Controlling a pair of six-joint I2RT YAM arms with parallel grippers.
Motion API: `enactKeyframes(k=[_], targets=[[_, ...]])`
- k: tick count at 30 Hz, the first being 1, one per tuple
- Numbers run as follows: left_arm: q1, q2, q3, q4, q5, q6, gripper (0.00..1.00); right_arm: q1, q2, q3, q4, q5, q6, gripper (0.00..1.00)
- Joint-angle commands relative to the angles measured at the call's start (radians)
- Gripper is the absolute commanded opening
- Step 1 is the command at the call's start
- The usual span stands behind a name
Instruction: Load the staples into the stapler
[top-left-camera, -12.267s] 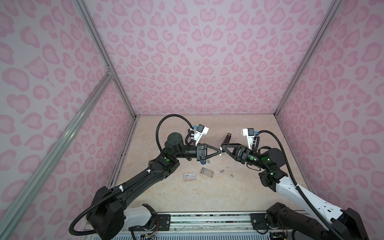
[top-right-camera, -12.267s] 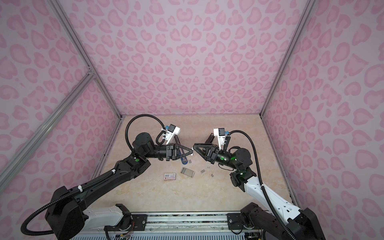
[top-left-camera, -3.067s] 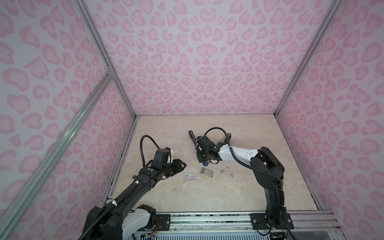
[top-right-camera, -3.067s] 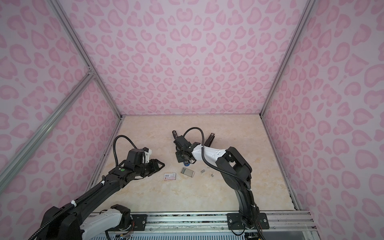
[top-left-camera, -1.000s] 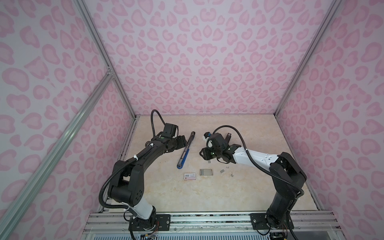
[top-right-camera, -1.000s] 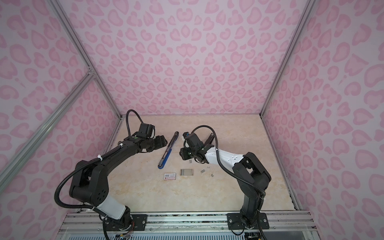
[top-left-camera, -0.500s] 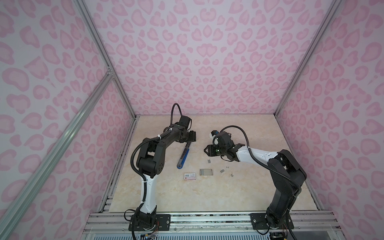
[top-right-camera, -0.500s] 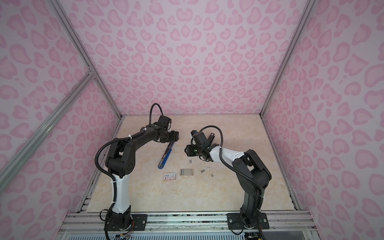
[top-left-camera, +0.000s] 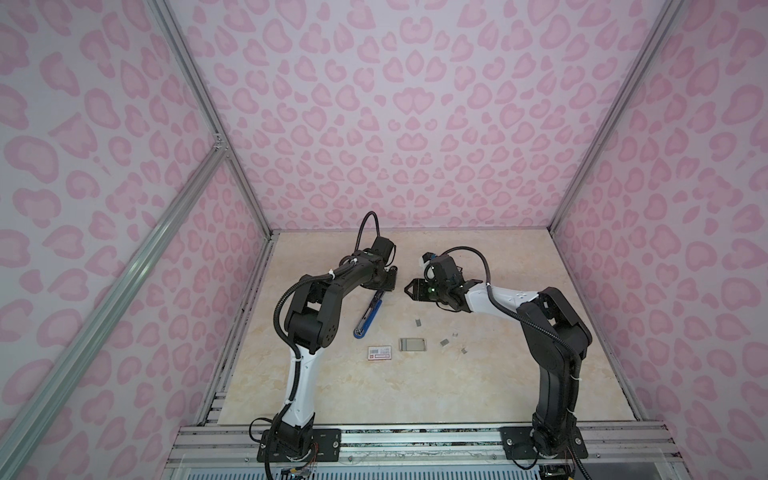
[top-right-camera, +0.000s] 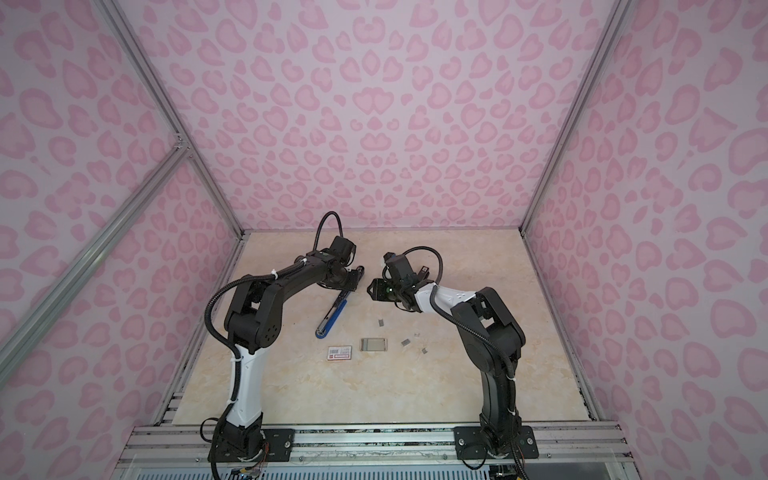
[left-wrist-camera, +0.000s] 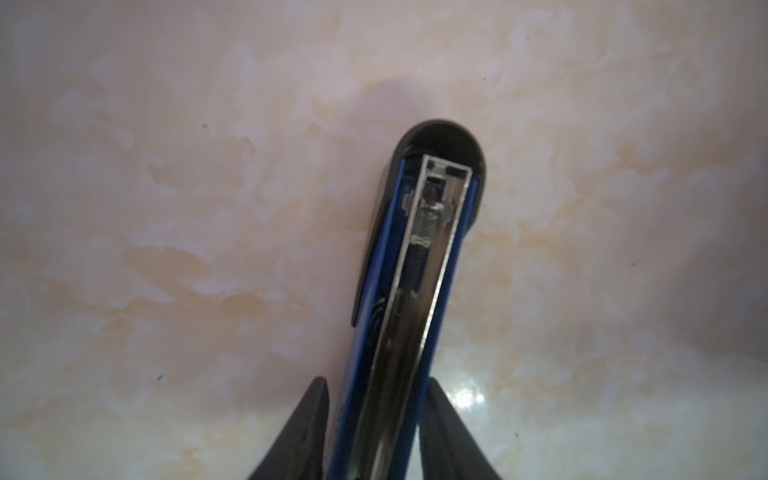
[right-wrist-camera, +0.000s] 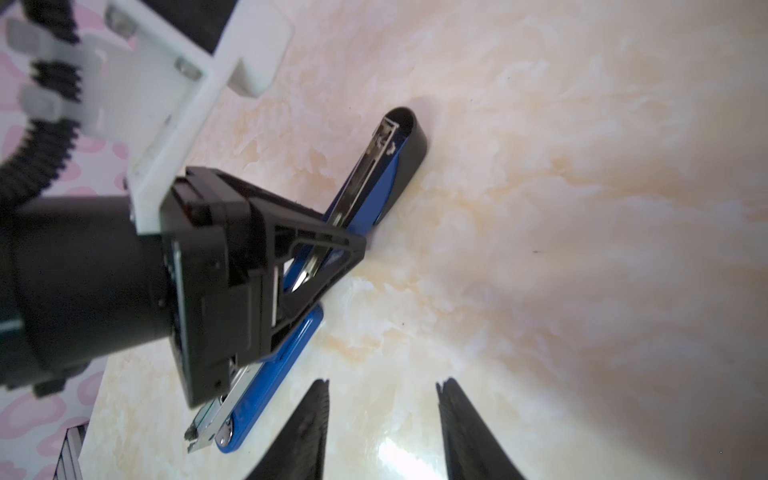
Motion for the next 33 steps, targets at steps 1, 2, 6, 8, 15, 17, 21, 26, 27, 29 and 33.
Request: enactKeyframes(k=[1, 2, 6, 8, 15, 17, 21, 26, 27, 29, 33], targets=[[-0.018, -0.014, -0.015, 0.014, -0.018, 0.038, 0.37, -0.011, 0.026, 0.010, 0.070, -0.020, 0.046, 0.46], [-0.023, -0.017, -0.019, 0.018, -0.026, 0.043, 0.37, -0.015, 0.035, 0.014, 0.075, -0.023, 0.054, 0.47], [-0.037, -0.026, -0.026, 0.036, -0.053, 0.048, 0.46, -0.024, 0.062, 0.034, 0.083, -0.022, 0.069, 0.47], [-0.037, -0.019, -0.013, 0.035, -0.048, 0.048, 0.48, -0.025, 0.067, 0.033, 0.085, -0.018, 0.072, 0.47], [-0.037, 0.025, 0.044, 0.040, -0.049, 0.057, 0.43, -0.032, 0.067, 0.011, 0.106, -0.008, 0.085, 0.46], [-0.037, 0.031, 0.049, 0.043, -0.043, 0.062, 0.37, -0.033, 0.071, 0.007, 0.114, -0.008, 0.089, 0.46], [-0.038, 0.025, 0.038, 0.055, -0.031, 0.062, 0.23, -0.042, 0.083, 0.007, 0.144, -0.016, 0.110, 0.47], [-0.037, -0.021, -0.023, 0.109, -0.025, 0.057, 0.13, -0.048, 0.105, 0.027, 0.173, -0.035, 0.125, 0.49], [-0.038, -0.037, -0.042, 0.130, -0.023, 0.055, 0.12, -0.049, 0.110, 0.034, 0.176, -0.040, 0.128, 0.50], [-0.038, -0.064, -0.082, 0.172, -0.018, 0.055, 0.12, -0.049, 0.119, 0.045, 0.181, -0.043, 0.135, 0.50], [-0.039, -0.119, -0.163, 0.259, 0.000, 0.062, 0.10, -0.063, 0.149, 0.060, 0.243, -0.086, 0.183, 0.51]])
